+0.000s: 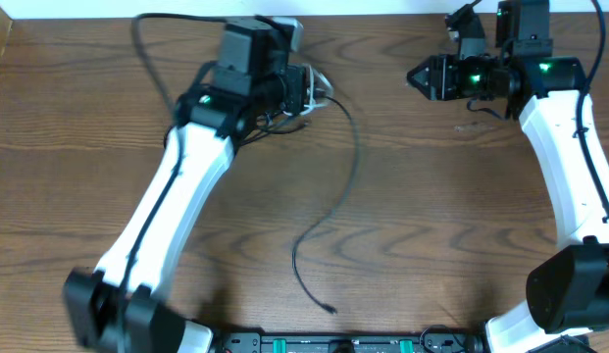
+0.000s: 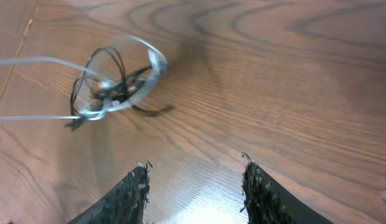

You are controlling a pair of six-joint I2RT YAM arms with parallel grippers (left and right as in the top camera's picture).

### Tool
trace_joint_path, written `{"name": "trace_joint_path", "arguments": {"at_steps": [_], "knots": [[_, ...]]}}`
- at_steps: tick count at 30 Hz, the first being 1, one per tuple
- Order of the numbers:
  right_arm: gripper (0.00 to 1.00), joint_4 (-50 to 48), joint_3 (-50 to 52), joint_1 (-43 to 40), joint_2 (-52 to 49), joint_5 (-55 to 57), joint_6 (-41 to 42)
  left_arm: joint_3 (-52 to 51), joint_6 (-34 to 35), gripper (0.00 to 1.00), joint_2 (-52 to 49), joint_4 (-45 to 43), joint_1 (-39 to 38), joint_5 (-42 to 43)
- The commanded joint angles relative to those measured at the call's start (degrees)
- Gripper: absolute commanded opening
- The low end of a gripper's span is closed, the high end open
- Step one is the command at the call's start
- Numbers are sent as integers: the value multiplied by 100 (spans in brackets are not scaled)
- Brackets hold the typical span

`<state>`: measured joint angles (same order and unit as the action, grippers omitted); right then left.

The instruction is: Untangle cables

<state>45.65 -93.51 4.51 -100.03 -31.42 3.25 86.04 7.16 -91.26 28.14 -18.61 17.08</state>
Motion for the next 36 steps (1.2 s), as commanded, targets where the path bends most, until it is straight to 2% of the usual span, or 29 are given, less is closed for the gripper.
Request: {"name": "trace_joint_path", "arguments": {"at_steps": [1,11,17,23,27,36], "knots": [[46,-7,-44,153,-50,-33,-55,90,424,8,446,20,-7,199],[49,-605,-44,234,-50,-1928,-199,90,1008,8,1064,-129,-7,199],[51,-562,-44,487,-50,-1982,20,90,1340,8,1069,-404,-9,197],[55,-737,-44,833,-50,-1971,302,85,1357,7,1034,-393,-9,197],[56,-938,-44,1121,-50,-1648,791,81,1462,8,1005,-339,-9,197],[56,-1167,-44,1788,-79,326,2072,81,1611,7,1003,-334,-9,197]]}}
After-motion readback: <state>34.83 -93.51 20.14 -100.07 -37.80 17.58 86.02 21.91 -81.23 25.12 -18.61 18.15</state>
